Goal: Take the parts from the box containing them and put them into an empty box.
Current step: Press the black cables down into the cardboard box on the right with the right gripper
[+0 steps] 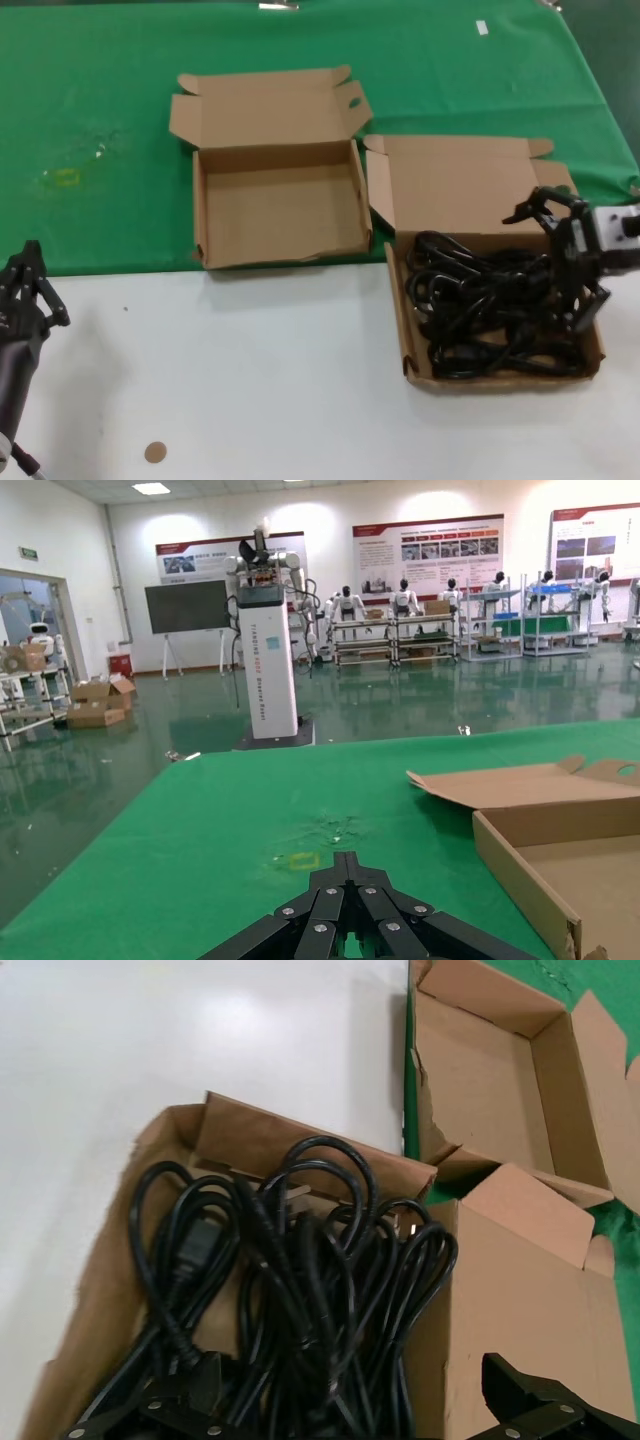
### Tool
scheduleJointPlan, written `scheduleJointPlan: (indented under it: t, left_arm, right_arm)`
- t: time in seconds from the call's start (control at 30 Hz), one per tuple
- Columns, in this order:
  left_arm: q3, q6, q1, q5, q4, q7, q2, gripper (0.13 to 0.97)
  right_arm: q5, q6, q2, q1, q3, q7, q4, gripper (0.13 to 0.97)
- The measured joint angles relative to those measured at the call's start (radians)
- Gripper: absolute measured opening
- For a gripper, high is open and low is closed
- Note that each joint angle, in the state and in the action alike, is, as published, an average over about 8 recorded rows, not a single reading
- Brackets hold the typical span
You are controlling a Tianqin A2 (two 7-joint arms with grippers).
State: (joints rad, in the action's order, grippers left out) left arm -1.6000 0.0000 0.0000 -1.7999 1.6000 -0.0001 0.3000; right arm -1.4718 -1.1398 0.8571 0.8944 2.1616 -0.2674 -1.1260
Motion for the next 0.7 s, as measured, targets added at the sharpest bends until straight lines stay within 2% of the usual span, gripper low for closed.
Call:
scheduleJointPlan:
  t: [0.33, 0.63, 0.7]
  left_arm:
    - [0.0, 0.0, 0.0, 0.0, 0.0, 0.0, 0.0, 0.144]
    - [0.0, 0.0, 0.0, 0.0, 0.0, 0.0, 0.0, 0.144]
    - [0.0, 0.0, 0.0, 0.0, 0.0, 0.0, 0.0, 0.144]
  right_arm:
    - [0.073, -0.022, -0.091, 0.053, 0.007, -0.023, 0.094, 0.888]
    - [0.105, -0.023, -0.115, 0.049, -0.003, -0.034, 0.129, 0.746]
    - [0.109, -0.022, -0.118, 0.045, -0.006, -0.035, 0.132, 0.693]
